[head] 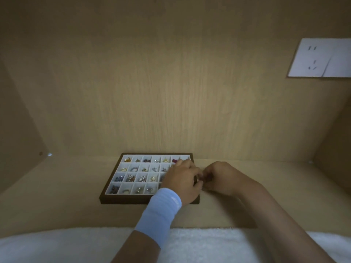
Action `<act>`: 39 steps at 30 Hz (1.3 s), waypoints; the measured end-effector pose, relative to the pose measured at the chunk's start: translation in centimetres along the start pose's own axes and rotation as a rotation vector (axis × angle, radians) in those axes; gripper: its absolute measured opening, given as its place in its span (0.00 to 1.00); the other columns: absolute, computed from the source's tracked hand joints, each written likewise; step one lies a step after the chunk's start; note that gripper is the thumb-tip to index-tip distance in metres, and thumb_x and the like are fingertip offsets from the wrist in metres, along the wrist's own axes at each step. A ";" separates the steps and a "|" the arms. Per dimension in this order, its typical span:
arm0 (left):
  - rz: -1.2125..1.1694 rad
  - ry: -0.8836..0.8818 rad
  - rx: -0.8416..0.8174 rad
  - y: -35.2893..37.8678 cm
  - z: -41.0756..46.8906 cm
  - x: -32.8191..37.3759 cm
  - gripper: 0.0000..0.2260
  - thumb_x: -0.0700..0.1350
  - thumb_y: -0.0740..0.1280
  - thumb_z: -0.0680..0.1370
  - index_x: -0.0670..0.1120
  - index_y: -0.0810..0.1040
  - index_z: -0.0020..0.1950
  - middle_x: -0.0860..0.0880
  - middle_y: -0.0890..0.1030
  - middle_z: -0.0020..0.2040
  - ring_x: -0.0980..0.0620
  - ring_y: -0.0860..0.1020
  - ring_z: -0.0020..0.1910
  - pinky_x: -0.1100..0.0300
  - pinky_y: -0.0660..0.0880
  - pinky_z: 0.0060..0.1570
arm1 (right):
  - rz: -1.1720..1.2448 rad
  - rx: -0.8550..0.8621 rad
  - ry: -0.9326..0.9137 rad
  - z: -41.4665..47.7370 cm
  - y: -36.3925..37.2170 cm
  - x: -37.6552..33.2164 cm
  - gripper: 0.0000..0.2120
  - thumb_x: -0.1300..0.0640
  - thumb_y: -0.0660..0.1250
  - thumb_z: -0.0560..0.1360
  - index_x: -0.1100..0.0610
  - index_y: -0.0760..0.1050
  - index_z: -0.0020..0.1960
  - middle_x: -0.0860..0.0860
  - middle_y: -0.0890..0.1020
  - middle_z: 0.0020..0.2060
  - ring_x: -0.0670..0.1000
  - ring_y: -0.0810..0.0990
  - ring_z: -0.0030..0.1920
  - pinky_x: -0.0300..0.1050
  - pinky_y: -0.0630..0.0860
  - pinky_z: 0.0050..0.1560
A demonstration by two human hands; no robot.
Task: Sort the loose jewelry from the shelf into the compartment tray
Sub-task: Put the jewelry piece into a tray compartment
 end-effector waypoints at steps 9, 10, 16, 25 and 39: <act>-0.149 0.006 0.080 0.4 -0.3 -0.9 0.06 0.51 0.68 0.75 0.56 0.81 0.50 0.57 0.77 0.51 0.55 0.69 0.56 0.54 0.71 0.57 | 0.150 -0.025 0.059 0.2 -0.3 0.1 0.08 0.60 0.78 0.67 0.48 0.83 0.38 0.42 0.82 0.32 0.38 0.79 0.36 0.31 0.70 0.38; -0.152 0.006 0.086 0.3 -0.3 -0.9 0.06 0.52 0.69 0.74 0.56 0.80 0.50 0.57 0.77 0.50 0.55 0.70 0.56 0.54 0.72 0.57 | 0.161 -0.024 0.062 0.2 -0.3 0.2 0.09 0.61 0.78 0.66 0.48 0.83 0.39 0.43 0.83 0.33 0.40 0.80 0.37 0.32 0.72 0.39; -0.543 -0.147 0.126 -1.1 -0.4 -0.5 0.09 0.50 0.77 0.68 0.57 0.80 0.46 0.62 0.82 0.42 0.58 0.78 0.47 0.55 0.77 0.53 | 0.712 0.239 0.121 0.3 -0.3 -0.4 0.10 0.72 0.70 0.73 0.62 0.81 0.52 0.51 0.84 0.33 0.43 0.83 0.32 0.37 0.78 0.34; -0.893 -0.355 0.297 -4.6 -0.6 -2.8 0.03 0.46 0.74 0.73 0.48 0.84 0.45 0.52 0.86 0.40 0.59 0.83 0.41 0.59 0.79 0.49 | 1.241 0.235 0.044 1.9 -0.7 -5.0 0.14 0.68 0.71 0.75 0.62 0.79 0.60 0.55 0.85 0.40 0.48 0.83 0.36 0.38 0.79 0.37; -1.047 -0.501 0.336 -5.7 -1.2 -5.9 0.06 0.47 0.68 0.78 0.50 0.84 0.49 0.54 0.86 0.42 0.60 0.76 0.35 0.59 0.73 0.43 | 0.626 0.289 -0.148 5.1 -0.8 -7.5 0.05 0.57 0.73 0.76 0.58 0.85 0.45 0.52 0.86 0.36 0.47 0.80 0.32 0.42 0.80 0.37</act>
Point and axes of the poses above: each hand's wrist, its own z-axis towards the middle knuckle, its own y-axis out of the palm, x = y × z, the point moved 1 cm from there along z, towards the middle knuckle
